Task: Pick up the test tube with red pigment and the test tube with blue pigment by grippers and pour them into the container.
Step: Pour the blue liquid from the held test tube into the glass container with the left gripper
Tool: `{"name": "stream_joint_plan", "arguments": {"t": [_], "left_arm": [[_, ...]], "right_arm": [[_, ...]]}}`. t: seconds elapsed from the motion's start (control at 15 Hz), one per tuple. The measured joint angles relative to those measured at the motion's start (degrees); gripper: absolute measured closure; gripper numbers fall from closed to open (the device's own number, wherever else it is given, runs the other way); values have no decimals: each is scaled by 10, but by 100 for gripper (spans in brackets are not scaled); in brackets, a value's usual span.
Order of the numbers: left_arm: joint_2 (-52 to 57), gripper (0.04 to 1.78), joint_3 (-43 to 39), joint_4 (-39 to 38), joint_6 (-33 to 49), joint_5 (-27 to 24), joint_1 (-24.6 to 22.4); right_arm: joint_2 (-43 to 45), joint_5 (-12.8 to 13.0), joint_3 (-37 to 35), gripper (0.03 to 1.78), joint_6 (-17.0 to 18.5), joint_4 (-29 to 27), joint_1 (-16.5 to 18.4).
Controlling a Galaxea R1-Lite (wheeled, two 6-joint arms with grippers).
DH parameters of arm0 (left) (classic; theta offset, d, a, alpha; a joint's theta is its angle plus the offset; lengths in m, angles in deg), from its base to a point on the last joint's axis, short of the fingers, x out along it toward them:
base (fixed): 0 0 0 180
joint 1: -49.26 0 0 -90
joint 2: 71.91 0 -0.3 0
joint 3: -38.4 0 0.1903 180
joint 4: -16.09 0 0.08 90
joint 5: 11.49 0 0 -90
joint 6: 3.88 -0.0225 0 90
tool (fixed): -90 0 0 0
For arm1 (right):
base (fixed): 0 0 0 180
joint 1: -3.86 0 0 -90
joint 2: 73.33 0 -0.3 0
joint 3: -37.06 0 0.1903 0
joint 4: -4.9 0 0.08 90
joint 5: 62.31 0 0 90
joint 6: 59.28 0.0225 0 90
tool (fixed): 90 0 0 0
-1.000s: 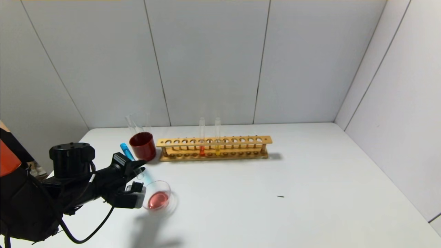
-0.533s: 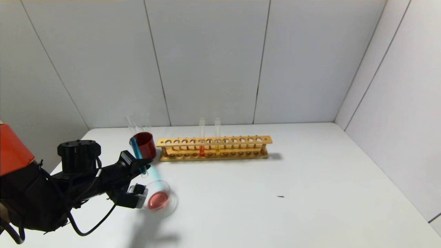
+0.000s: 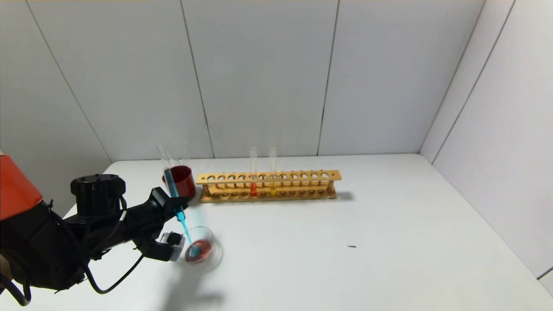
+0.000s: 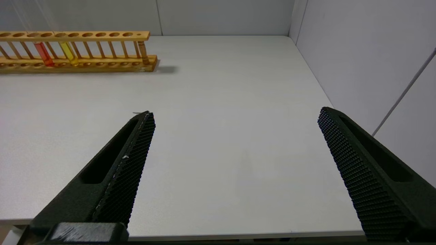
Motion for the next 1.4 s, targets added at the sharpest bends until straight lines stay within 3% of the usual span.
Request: {"name": "stream_joint_plan", "arguments": {"t": [1.4], "left_arm": [[21,149,4,-54,-74,-3,9]], "right_arm": [[0,0,0,6,0,0,0]]}}
